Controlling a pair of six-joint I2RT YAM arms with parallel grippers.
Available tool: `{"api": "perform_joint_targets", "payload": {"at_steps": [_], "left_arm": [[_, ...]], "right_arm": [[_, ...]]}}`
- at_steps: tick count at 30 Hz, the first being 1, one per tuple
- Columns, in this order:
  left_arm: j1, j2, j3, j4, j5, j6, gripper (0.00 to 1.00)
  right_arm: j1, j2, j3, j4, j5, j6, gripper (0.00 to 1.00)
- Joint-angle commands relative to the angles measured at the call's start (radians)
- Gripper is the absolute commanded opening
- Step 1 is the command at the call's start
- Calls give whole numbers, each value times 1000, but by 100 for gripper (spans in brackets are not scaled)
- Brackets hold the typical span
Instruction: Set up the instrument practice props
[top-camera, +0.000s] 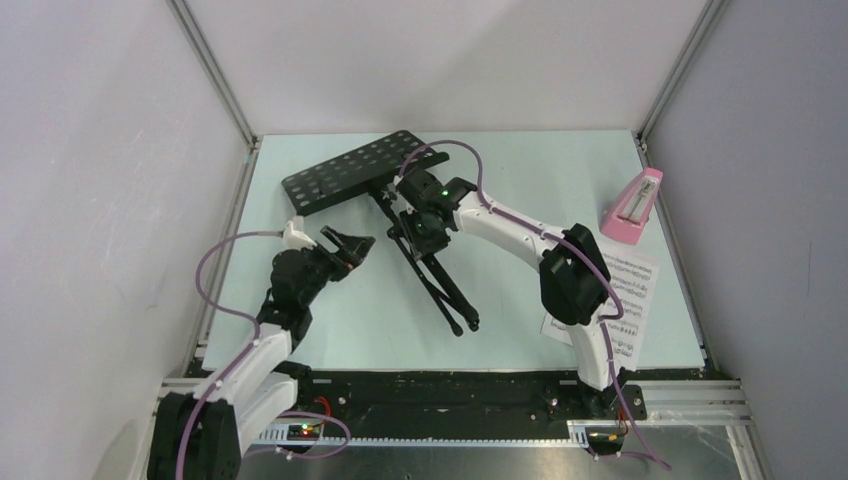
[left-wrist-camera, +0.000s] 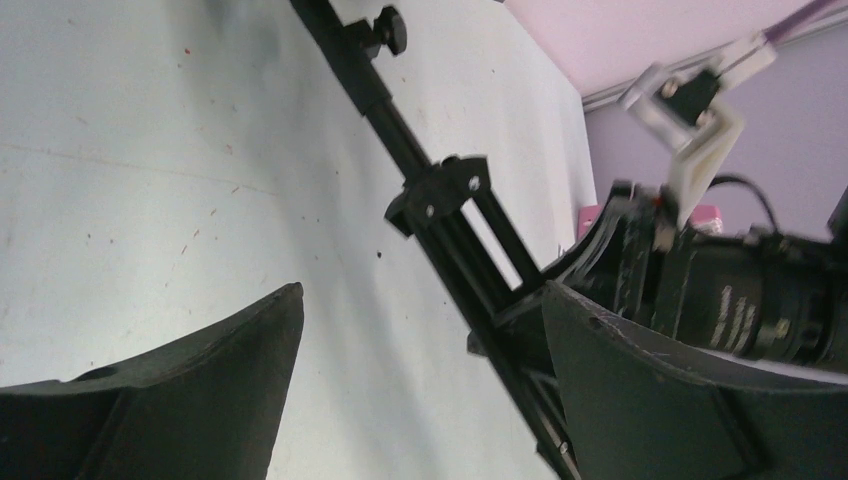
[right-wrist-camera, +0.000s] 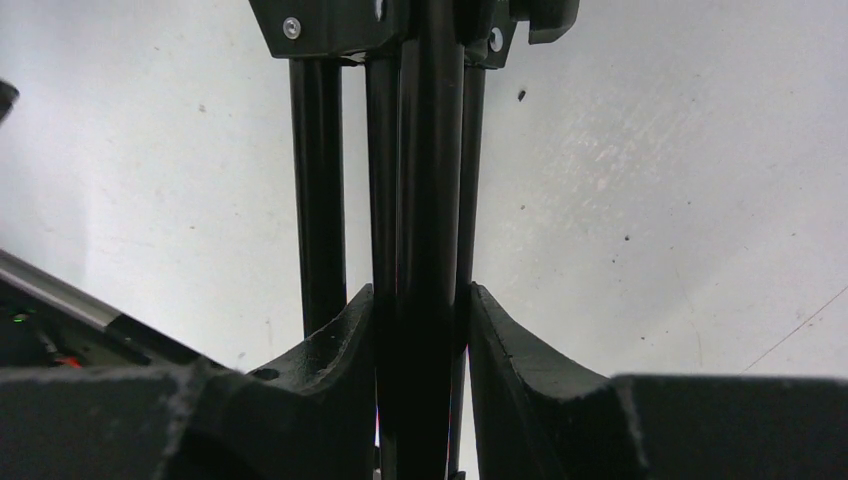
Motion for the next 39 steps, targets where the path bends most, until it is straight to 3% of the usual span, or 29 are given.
{"api": "perform_joint_targets", "payload": {"at_steps": [1, 8, 22, 31, 39], "left_arm": [[-6, -139, -78, 64, -54, -69, 93], [-4, -142, -127, 82, -68, -143, 96], [8, 252, -15, 468, 100, -298, 96], [42, 390, 77, 592, 150, -286, 92], [42, 559, 84, 802, 174, -392, 92]], "right_arm": [[-39, -112, 92, 16, -123, 132, 0], [-62, -154, 95, 26, -215, 172, 0], [-58, -237, 40, 63, -289, 141, 0], [-54, -288, -3, 98, -327, 129, 0], [-51, -326, -62, 191, -372, 173, 0]]}}
